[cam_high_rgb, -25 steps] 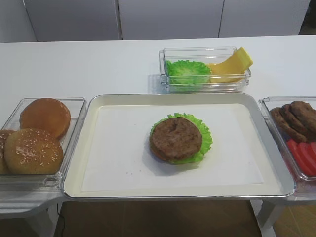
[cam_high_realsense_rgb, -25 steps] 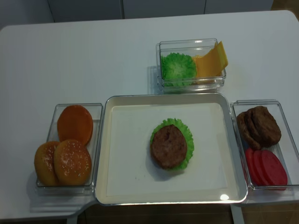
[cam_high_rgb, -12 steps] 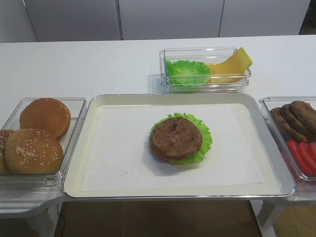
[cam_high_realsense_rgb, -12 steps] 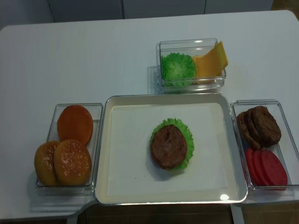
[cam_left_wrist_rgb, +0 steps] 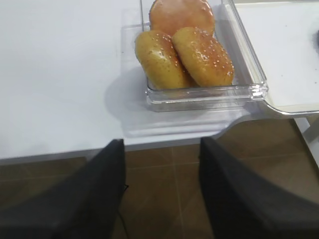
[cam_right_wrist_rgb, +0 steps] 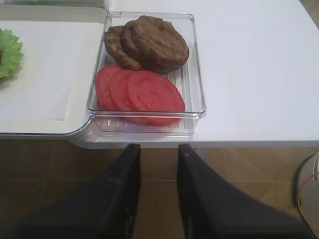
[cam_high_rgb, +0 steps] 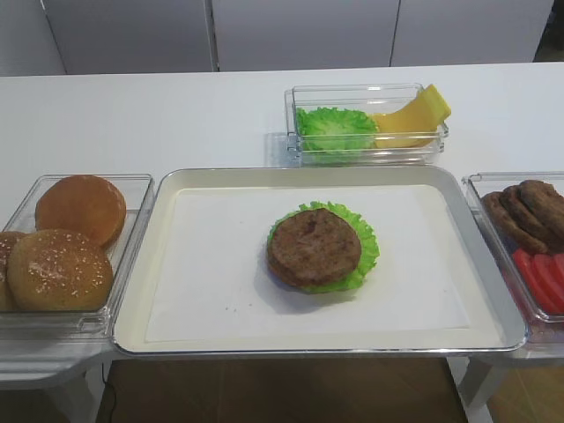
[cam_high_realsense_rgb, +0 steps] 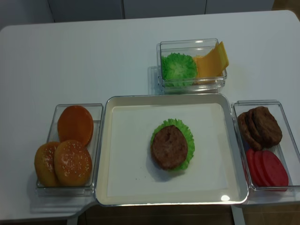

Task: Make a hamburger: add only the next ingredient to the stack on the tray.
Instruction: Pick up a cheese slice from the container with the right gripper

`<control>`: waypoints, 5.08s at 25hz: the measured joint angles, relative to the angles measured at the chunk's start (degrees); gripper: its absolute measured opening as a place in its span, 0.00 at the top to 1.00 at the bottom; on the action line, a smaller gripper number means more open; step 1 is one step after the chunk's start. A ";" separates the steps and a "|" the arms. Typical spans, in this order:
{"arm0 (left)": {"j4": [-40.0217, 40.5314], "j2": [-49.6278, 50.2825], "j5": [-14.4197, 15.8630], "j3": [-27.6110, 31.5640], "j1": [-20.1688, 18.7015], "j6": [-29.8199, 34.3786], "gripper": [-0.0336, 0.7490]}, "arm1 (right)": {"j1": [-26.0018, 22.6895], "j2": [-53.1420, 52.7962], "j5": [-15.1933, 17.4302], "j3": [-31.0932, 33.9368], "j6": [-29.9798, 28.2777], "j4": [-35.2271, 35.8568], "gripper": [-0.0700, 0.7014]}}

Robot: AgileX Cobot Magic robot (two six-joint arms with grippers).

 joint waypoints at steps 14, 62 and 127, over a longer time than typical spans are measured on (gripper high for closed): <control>0.00 0.00 0.00 0.00 0.00 0.00 0.50 | 0.00 0.00 -0.27 0.00 -0.11 0.03 0.39; 0.00 0.00 0.00 0.00 0.00 0.00 0.50 | 0.08 103.18 -14.95 -59.97 -6.68 19.33 0.33; 0.00 0.00 0.00 0.00 0.00 0.00 0.50 | 0.13 108.97 -9.34 -67.54 -15.04 25.92 0.90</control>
